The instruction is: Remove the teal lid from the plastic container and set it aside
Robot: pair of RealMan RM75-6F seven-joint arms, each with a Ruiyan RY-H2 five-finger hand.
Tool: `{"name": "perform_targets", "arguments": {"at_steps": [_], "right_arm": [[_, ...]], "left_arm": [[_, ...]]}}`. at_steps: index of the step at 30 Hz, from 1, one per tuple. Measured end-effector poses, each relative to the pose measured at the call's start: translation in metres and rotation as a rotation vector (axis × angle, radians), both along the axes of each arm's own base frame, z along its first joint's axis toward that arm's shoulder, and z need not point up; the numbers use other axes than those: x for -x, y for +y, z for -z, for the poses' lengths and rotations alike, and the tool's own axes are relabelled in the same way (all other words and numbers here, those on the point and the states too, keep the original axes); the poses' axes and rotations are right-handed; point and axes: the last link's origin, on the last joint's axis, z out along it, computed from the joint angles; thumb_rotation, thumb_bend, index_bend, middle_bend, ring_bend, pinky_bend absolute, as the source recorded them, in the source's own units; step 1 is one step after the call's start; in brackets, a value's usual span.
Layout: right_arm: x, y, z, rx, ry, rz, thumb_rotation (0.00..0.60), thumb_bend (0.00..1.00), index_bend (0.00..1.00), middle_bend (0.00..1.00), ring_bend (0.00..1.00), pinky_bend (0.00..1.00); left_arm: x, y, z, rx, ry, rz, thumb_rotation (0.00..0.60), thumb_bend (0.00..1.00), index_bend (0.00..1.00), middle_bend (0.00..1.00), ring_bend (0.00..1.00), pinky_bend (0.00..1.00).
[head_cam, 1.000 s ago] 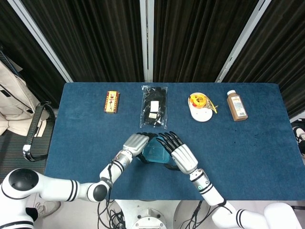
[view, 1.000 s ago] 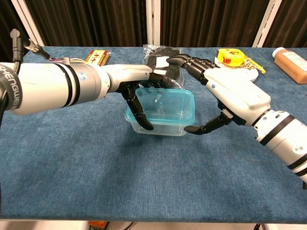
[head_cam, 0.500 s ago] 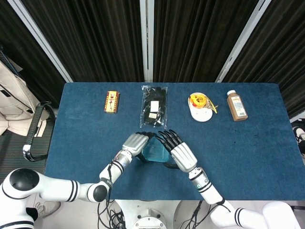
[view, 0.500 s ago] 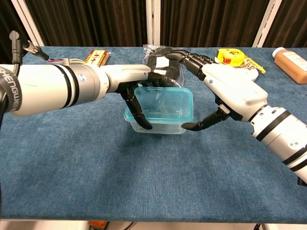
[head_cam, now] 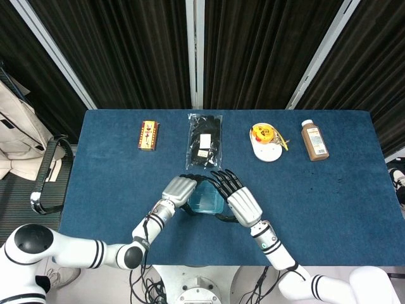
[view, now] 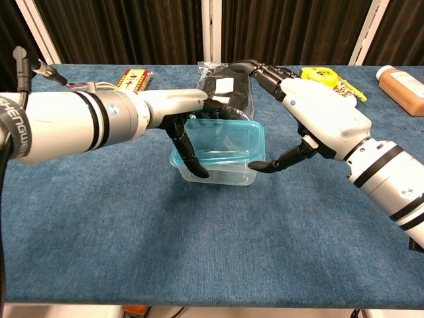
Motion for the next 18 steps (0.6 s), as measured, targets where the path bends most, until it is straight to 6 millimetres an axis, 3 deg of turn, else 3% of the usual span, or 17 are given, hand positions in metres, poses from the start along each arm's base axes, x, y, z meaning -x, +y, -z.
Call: {"name": "perform_targets", "arguments": {"at_steps": [4,10,18], "right_arm": [[0.0009,-0.0001,0.0004,0.004,-0.017,0.001,0.6,0.3,0.14,0.06,0.0,0.0],[0.0026,-0.0006,0.0011,0.01,-0.018,0.0,0.6,0.37,0.29,0.11,0.0,0.0],[0.002,-0.0018,0.002,0.022,-0.023,0.002,0.6,0.44,0.38,0.13,0.0,0.0]], "left_arm": [[-0.0008,-0.0004,-0.002,0.006,-0.017,0.001,0.6,0.0,0.21,0.21,0.19,0.21],[0.0004,-0.0001,-0.0035,0.011,-0.032,-0.002,0.6,0.0,0.15,0.19,0.18,0.2],[0.0029,-0.0011,-0.0065,0.014,-0.047,0.002,0.6,0.0,0.1,0.16,0.15,0.19]]}}
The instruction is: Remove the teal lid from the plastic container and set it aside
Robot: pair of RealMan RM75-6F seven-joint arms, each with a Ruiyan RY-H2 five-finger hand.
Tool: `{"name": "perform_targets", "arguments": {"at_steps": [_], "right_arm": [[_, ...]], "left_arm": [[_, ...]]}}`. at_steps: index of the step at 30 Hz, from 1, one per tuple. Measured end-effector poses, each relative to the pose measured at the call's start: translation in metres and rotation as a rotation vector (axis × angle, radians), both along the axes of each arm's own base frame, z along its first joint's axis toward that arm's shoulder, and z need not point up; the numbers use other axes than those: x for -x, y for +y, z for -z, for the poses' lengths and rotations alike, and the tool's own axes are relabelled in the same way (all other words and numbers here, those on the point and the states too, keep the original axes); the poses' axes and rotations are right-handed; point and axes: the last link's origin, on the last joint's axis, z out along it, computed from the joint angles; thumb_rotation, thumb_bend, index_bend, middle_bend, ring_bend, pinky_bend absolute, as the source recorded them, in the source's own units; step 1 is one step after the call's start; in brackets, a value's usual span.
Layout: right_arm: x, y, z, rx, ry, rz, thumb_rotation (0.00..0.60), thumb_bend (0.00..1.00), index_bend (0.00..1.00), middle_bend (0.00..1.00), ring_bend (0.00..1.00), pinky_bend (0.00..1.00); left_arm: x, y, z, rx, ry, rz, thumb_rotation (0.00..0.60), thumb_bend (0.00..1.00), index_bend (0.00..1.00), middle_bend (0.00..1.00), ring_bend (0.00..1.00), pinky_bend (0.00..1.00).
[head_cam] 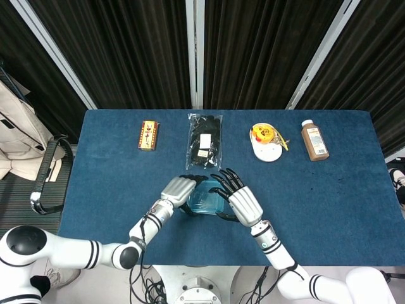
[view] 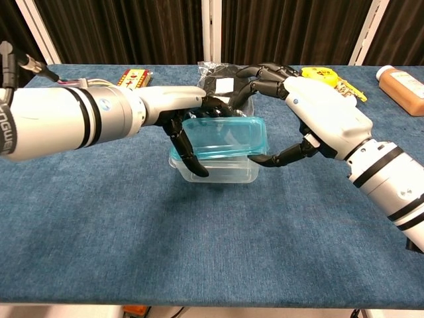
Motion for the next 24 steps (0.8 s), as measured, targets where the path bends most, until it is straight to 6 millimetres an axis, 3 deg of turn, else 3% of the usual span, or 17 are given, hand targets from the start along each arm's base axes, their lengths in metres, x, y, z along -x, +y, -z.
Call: {"name": "perform_targets", "arguments": {"at_steps": [13,17,24], "right_arm": [[-0.0066,-0.0017,-0.0016,-0.002,-0.014,0.005,0.6,0.46,0.61,0.17,0.0,0.0],[-0.0061,-0.0027,-0.0035,0.0,-0.007,0.013,0.6,0.46,0.65,0.18,0.0,0.0],[-0.0045,-0.0039,-0.0034,0.003,-0.007,0.027,0.6,0.6,0.69,0.2,0.0,0.0]], "left_arm": [[0.0029,-0.0002,-0.0001,-0.006,0.003,0.002,0.6,0.0,0.08,0.16,0.14,0.17],[0.0033,0.0007,-0.0012,-0.012,0.003,0.004,0.6,0.0,0.06,0.12,0.07,0.09],[0.0049,0.0013,-0.0054,-0.045,0.011,0.022,0.6,0.0,0.02,0.07,0.0,0.03]]}}
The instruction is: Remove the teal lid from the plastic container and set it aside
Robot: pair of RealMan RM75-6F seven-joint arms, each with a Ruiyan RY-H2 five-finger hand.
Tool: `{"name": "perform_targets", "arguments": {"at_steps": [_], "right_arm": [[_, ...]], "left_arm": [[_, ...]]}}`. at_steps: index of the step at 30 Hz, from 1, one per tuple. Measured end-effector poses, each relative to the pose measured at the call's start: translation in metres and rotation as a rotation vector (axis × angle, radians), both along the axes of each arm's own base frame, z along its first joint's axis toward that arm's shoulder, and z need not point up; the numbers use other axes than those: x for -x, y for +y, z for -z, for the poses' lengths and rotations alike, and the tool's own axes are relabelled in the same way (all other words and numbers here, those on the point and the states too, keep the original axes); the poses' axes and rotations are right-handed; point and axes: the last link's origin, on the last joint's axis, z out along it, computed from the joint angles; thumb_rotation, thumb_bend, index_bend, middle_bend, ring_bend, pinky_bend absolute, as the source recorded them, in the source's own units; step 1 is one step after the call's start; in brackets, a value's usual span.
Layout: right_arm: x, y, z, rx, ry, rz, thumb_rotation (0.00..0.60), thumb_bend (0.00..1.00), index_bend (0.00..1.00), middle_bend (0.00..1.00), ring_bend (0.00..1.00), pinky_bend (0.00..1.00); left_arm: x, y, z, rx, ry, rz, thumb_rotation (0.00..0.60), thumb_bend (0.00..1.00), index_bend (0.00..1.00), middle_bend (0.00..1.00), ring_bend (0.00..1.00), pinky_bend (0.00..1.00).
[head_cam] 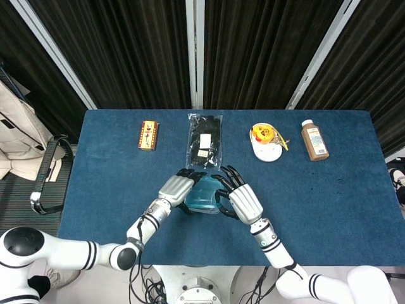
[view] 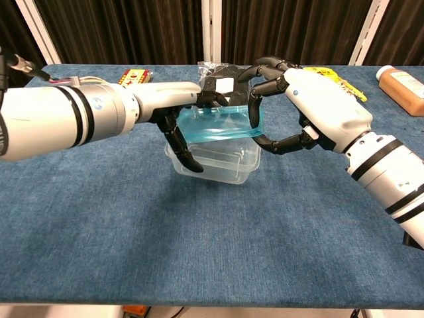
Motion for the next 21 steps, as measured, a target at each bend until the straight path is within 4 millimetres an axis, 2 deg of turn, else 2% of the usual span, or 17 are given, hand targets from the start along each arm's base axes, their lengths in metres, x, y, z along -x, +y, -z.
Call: {"name": "perform_targets", "arguments": {"at_steps": [4,10,21], "right_arm": [[0.001,-0.001,-0.001,0.009,-0.005,0.001,0.6,0.63,0.71,0.21,0.0,0.0],[0.002,-0.005,-0.008,0.037,-0.024,-0.003,0.6,0.65,0.72,0.22,0.0,0.0],[0.005,-0.015,-0.031,0.128,-0.019,-0.017,0.6,0.67,0.72,0.22,0.0,0.0]], "left_arm": [[0.004,0.0,-0.004,-0.038,0.008,0.012,0.6,0.0,0.02,0.05,0.0,0.02],[0.02,0.001,-0.016,-0.094,0.006,-0.006,0.6,0.0,0.02,0.04,0.0,0.0],[0.06,0.013,-0.054,-0.249,0.023,-0.088,0.6,0.0,0.02,0.04,0.0,0.0]]}}
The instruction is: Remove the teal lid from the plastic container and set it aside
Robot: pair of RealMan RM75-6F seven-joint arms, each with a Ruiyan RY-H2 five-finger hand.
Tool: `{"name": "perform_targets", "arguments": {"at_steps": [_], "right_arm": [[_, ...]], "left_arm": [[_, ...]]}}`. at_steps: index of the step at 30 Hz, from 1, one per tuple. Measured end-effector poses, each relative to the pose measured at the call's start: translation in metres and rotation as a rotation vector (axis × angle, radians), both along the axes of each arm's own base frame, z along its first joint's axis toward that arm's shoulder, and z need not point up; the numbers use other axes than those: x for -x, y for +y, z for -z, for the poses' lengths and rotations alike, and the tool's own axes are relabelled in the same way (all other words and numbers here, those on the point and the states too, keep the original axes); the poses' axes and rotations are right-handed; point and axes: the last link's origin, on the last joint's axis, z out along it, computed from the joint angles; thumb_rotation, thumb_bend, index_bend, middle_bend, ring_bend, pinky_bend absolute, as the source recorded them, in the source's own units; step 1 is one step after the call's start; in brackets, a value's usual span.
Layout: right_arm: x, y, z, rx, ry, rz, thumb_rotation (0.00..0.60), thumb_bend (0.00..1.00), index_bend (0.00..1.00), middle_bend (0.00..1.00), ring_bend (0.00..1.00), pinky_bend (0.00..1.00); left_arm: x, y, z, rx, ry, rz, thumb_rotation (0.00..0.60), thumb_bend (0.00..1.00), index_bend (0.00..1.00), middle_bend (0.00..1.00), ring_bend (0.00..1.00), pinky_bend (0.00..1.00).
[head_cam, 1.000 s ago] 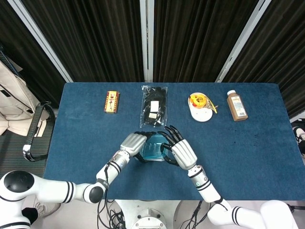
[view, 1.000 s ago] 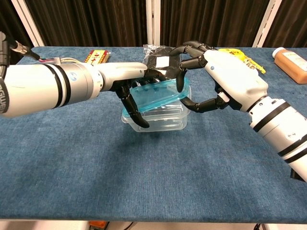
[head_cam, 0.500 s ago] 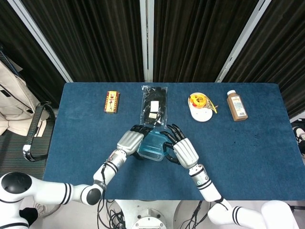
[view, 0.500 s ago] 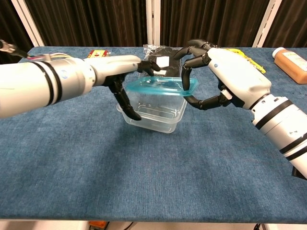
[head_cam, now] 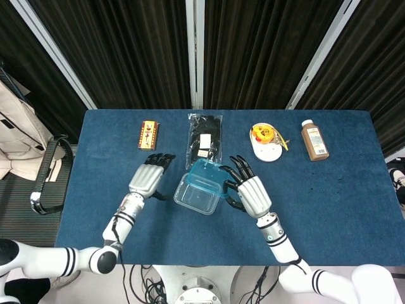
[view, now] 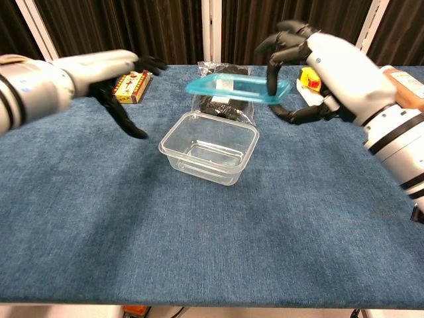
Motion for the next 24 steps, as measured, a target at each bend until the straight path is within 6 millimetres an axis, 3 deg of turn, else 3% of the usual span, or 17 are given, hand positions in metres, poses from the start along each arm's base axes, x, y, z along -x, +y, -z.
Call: {"name": "perform_targets", "arguments": {"at_steps": [5,10,13,15,18,19,21,24], "right_arm": [[0.019,-0.003,-0.021,0.051,0.029,0.038,0.6,0.68,0.72,0.22,0.0,0.0],[0.058,-0.004,-0.049,0.098,0.088,0.143,0.6,0.68,0.72,0.22,0.0,0.0],[0.079,-0.004,-0.056,0.094,0.133,0.211,0.6,0.64,0.68,0.22,0.0,0.0],[0.089,-0.004,-0.055,0.072,0.173,0.246,0.6,0.54,0.6,0.2,0.0,0.0],[0.104,-0.006,-0.051,0.03,0.233,0.311,0.6,0.3,0.32,0.09,0.0,0.0],[0.107,-0.006,-0.049,0.014,0.249,0.329,0.6,0.2,0.15,0.03,0.0,0.0],[0.113,-0.006,-0.046,-0.022,0.285,0.36,0.6,0.09,0.02,0.0,0.0,0.0],[0.114,-0.003,-0.047,-0.056,0.311,0.374,0.6,0.03,0.0,0.0,0.0,0.0]], "left_arm": [[0.027,0.005,-0.025,-0.087,0.0,-0.058,0.6,0.0,0.02,0.04,0.0,0.0],[0.056,0.004,-0.048,-0.16,-0.014,-0.106,0.6,0.0,0.02,0.04,0.0,0.0],[0.073,0.0,-0.057,-0.191,-0.039,-0.137,0.6,0.0,0.02,0.04,0.0,0.0],[0.085,-0.004,-0.062,-0.208,-0.063,-0.162,0.6,0.0,0.02,0.04,0.0,0.0],[0.104,-0.01,-0.069,-0.233,-0.082,-0.198,0.6,0.0,0.02,0.04,0.0,0.0],[0.109,-0.013,-0.071,-0.24,-0.082,-0.208,0.6,0.0,0.02,0.04,0.0,0.0],[0.118,-0.018,-0.075,-0.257,-0.085,-0.231,0.6,0.0,0.02,0.04,0.0,0.0],[0.128,-0.024,-0.081,-0.281,-0.088,-0.253,0.6,0.0,0.02,0.04,0.0,0.0]]}}
